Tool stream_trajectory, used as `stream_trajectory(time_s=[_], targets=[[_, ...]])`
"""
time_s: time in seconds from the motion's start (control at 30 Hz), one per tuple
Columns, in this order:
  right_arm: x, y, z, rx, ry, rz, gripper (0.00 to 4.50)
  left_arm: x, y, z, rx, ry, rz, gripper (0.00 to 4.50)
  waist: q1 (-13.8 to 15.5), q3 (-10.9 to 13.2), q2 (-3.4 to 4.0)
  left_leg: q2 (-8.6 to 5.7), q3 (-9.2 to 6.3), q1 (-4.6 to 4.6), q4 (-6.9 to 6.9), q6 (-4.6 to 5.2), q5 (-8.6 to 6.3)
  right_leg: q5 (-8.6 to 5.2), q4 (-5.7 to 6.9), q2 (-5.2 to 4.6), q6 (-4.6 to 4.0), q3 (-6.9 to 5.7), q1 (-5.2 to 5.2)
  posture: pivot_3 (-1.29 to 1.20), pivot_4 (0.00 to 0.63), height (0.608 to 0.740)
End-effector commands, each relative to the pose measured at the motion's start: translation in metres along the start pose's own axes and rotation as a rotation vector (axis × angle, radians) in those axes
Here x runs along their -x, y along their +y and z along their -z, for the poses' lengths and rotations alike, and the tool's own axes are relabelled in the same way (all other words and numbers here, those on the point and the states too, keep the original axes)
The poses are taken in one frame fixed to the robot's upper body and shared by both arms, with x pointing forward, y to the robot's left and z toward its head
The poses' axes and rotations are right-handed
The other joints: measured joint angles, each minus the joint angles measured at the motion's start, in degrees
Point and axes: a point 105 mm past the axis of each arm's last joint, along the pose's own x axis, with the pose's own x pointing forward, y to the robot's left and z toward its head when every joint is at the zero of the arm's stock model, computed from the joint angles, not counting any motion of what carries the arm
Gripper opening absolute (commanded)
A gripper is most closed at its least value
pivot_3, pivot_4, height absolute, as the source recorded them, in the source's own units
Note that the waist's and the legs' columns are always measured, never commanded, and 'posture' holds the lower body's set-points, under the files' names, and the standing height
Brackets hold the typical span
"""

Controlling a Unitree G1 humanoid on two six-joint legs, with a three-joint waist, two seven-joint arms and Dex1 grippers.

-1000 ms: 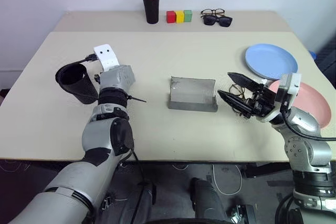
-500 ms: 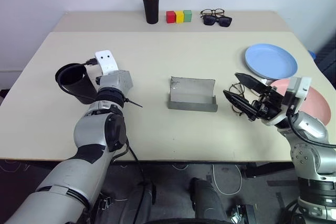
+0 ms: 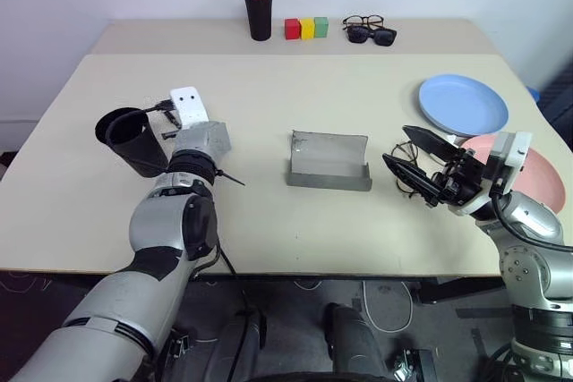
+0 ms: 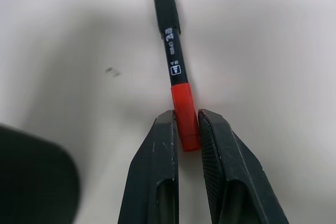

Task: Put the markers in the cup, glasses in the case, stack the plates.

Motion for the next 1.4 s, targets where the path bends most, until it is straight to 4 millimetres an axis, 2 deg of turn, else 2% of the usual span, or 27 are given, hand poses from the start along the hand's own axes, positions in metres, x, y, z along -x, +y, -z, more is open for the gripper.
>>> stream_trajectory(time_s=[0.03, 0.17, 0.37, 0.47, 0.6, 0.67, 0.73, 0.9, 1.17, 1.4], targets=[[-0.002, 0.0, -0.014, 0.055, -0.032, -0.01, 3.34, 0.017, -0.022, -0.013, -0.085, -0.092, 0.123, 0.64, -0.06, 0.0, 0.0, -0.01, 0.0, 0.0, -0.01, 0.0, 0.0, 0.0, -0.02, -0.01, 0.0, 0.0, 0.01, 0.0, 0.15, 0.74], [-0.002, -0.001, -0.014, 0.061, -0.03, -0.007, 3.34, 0.042, -0.033, 0.001, -0.229, -0.153, 0.275, 0.64, -0.55, 0.0, 0.01, 0.0, 0.01, 0.01, -0.04, 0.0, 0.0, 0.0, 0.0, -0.01, -0.01, 0.01, -0.01, 0.0, 0.15, 0.74], [0.0, -0.002, -0.013, 0.062, -0.027, -0.003, 3.34, 0.075, -0.016, 0.028, -0.417, -0.208, 0.431, 0.64, -0.61, -0.04, 0.07, 0.06, 0.02, 0.08, -0.06, -0.05, 0.03, 0.04, 0.14, 0.05, -0.09, 0.05, -0.08, 0.0, 0.15, 0.74], [-0.001, -0.002, -0.012, 0.06, -0.027, -0.004, 3.34, 0.08, -0.008, 0.019, -0.351, -0.234, 0.416, 0.64, -0.04, -0.03, 0.07, 0.05, 0.02, 0.07, 0.03, -0.05, 0.04, 0.05, 0.13, 0.04, -0.11, 0.05, -0.03, 0.0, 0.15, 0.74], [-0.002, -0.002, -0.012, 0.06, -0.029, -0.005, 3.34, 0.067, 0.008, 0.009, -0.243, -0.205, 0.287, 0.64, 0.0, -0.04, 0.05, 0.02, -0.02, 0.06, 0.09, -0.05, 0.03, 0.05, 0.01, 0.01, -0.11, 0.04, 0.08, 0.0, 0.15, 0.74], [-0.003, -0.001, -0.013, 0.062, -0.032, -0.003, 3.34, 0.058, 0.015, 0.008, -0.206, -0.182, 0.23, 1.16, -0.11, -0.04, 0.05, 0.03, -0.02, 0.07, 0.04, -0.04, 0.03, 0.05, 0.04, 0.02, -0.1, 0.03, 0.05, 0.0, 0.15, 0.74], [-0.004, 0.0, -0.013, 0.066, -0.036, 0.001, 3.34, 0.05, 0.02, 0.006, -0.177, -0.165, 0.19, 1.9, -0.35, -0.04, 0.06, 0.04, -0.02, 0.08, 0.01, -0.04, 0.03, 0.05, 0.05, 0.04, -0.1, 0.03, 0.02, 0.0, 0.15, 0.74], [-0.001, 0.004, -0.013, 0.074, -0.05, 0.03, 3.34, 0.034, 0.028, 0.003, -0.098, -0.151, 0.103, 4.48, -0.08, -0.04, 0.05, 0.03, -0.02, 0.07, 0.01, -0.05, 0.03, 0.05, 0.04, 0.03, -0.1, 0.03, 0.02, 0.0, 0.15, 0.74], [0.001, 0.011, -0.01, 0.08, -0.065, 0.071, 3.34, 0.02, 0.036, -0.006, -0.009, -0.147, 0.037, 4.48, -0.09, -0.03, 0.04, 0.01, -0.02, 0.04, 0.01, -0.05, 0.03, 0.04, 0.01, 0.01, -0.08, 0.03, 0.02, 0.0, 0.15, 0.74], [0.0, 0.011, -0.01, 0.091, -0.083, 0.085, 3.34, 0.013, 0.026, -0.011, 0.033, -0.13, 0.035, 4.48, -0.08, -0.03, 0.03, 0.01, -0.02, 0.05, 0.02, -0.05, 0.04, 0.05, 0.02, 0.02, -0.08, 0.03, 0.02, 0.0, 0.15, 0.74]])
